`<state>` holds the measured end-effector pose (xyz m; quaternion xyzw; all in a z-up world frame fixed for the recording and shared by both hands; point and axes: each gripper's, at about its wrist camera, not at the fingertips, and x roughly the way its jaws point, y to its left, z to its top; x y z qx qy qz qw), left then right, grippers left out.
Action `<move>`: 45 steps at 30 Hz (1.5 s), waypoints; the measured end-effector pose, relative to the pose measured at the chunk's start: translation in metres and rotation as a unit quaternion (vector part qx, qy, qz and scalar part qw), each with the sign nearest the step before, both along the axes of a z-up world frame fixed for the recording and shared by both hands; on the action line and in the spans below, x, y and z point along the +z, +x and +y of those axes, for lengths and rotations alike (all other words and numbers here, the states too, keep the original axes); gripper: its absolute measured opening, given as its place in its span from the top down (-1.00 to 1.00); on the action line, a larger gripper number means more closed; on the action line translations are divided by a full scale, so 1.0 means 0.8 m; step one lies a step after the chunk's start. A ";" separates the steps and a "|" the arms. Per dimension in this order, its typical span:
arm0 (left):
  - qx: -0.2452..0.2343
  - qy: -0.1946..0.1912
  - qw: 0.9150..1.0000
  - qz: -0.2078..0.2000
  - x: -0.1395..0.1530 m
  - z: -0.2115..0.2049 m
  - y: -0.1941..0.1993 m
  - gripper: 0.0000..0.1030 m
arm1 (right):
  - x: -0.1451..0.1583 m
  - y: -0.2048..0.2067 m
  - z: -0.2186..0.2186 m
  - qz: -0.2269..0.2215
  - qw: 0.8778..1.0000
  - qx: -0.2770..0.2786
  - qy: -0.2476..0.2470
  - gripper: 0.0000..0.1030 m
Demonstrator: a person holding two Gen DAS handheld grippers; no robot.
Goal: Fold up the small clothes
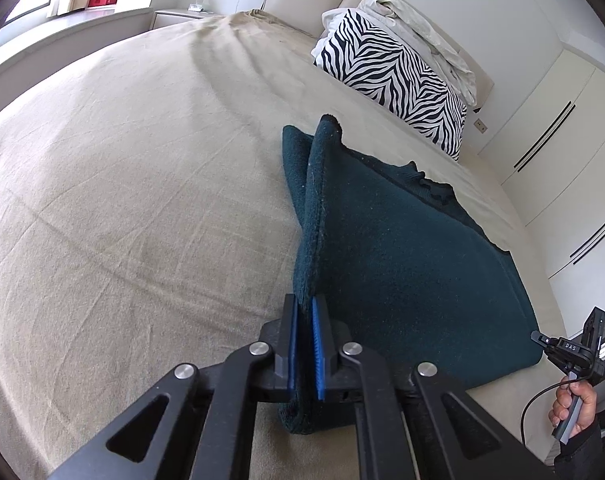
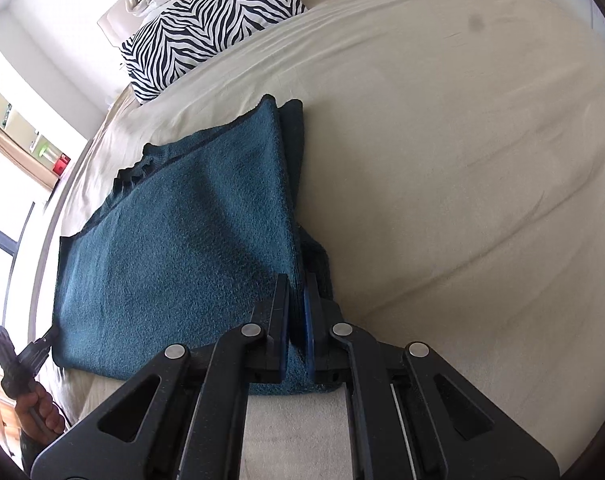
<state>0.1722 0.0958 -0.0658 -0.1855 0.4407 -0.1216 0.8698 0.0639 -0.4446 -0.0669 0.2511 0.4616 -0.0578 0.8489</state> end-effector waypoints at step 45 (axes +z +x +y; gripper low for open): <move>-0.005 0.194 0.980 -0.051 0.003 -0.106 0.175 0.21 | 0.005 0.195 0.146 -0.039 0.987 0.108 0.115 0.65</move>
